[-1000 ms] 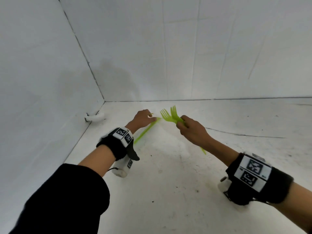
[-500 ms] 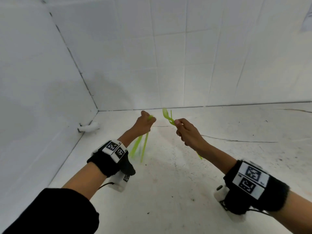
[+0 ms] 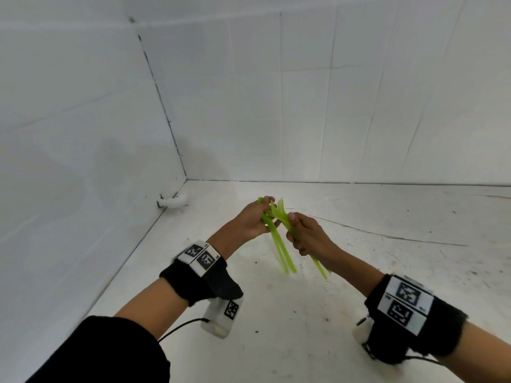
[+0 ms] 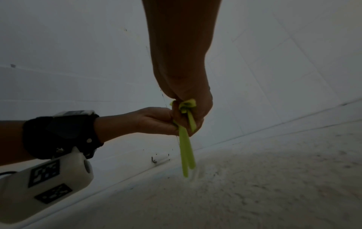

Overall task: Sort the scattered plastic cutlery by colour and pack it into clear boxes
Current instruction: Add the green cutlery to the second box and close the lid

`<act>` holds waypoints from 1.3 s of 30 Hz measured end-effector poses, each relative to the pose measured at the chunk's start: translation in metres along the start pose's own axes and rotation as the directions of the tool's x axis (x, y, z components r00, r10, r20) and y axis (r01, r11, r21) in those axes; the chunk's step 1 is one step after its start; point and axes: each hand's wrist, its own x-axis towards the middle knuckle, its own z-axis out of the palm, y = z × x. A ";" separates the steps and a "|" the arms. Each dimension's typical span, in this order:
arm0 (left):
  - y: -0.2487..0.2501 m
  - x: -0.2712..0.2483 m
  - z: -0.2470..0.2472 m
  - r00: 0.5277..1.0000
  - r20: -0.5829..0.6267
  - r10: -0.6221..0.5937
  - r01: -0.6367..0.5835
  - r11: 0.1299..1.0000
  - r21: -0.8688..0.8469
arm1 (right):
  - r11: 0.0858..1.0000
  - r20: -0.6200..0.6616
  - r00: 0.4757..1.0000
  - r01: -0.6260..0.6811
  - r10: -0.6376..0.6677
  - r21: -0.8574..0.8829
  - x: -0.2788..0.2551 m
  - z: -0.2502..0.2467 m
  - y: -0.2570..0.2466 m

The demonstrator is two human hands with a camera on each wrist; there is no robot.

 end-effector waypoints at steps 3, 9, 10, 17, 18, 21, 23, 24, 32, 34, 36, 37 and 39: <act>-0.001 -0.004 0.000 0.999 0.004 0.032 -0.031 0.988 -0.150 | 0.997 0.106 0.992 -0.071 0.072 -0.016 -0.009 -0.003 0.000; 0.024 -0.002 -0.031 0.966 -0.232 0.111 -0.171 0.952 -0.256 | 0.980 0.131 0.984 -0.101 0.124 -0.170 -0.017 -0.022 0.003; 0.027 -0.001 -0.038 0.954 -0.273 0.122 -0.188 0.955 -0.231 | 0.977 0.086 0.989 -0.103 0.120 -0.185 -0.015 -0.025 0.004; 0.014 -0.011 -0.033 0.978 -0.201 0.060 -0.084 0.990 -0.115 | 0.986 -0.073 0.995 -0.082 0.072 -0.147 0.007 -0.022 -0.003; 0.010 -0.012 -0.024 0.988 -0.150 0.048 -0.062 0.994 -0.093 | 0.986 -0.067 0.996 -0.063 0.053 -0.153 0.008 -0.018 -0.006; 0.001 -0.018 -0.002 0.998 -0.027 0.050 -0.049 0.998 0.029 | 0.968 -0.030 0.998 0.038 -0.047 -0.246 0.008 0.000 -0.012; -0.002 -0.020 0.005 0.997 0.000 0.081 -0.081 0.995 0.063 | 0.947 -0.026 0.993 0.100 -0.113 -0.304 0.004 0.006 -0.012; -0.003 -0.020 0.007 0.996 -0.001 0.092 -0.092 0.995 0.034 | 0.945 -0.033 0.991 0.111 -0.128 -0.307 0.003 0.007 -0.011; -0.005 -0.024 0.015 0.988 -0.002 0.157 -0.157 0.984 -0.086 | 0.931 -0.053 0.997 0.025 -0.047 -0.364 0.002 0.002 0.001; -0.003 -0.024 0.016 0.982 -0.008 0.189 -0.189 0.979 -0.075 | 0.972 0.020 0.999 -0.043 0.049 -0.233 0.002 0.001 0.002; -0.001 -0.023 0.016 0.978 -0.011 0.207 -0.207 0.974 -0.094 | 0.989 0.108 0.991 -0.068 0.083 -0.134 -0.001 0.002 0.002; -0.001 -0.023 0.018 0.977 0.005 0.213 -0.212 0.973 -0.093 | 0.993 0.121 0.990 -0.066 0.079 -0.102 -0.002 0.001 0.003; 0.000 -0.024 0.020 0.972 0.056 0.230 -0.225 0.971 -0.074 | 0.997 0.132 0.989 -0.069 0.073 -0.035 -0.005 -0.003 0.003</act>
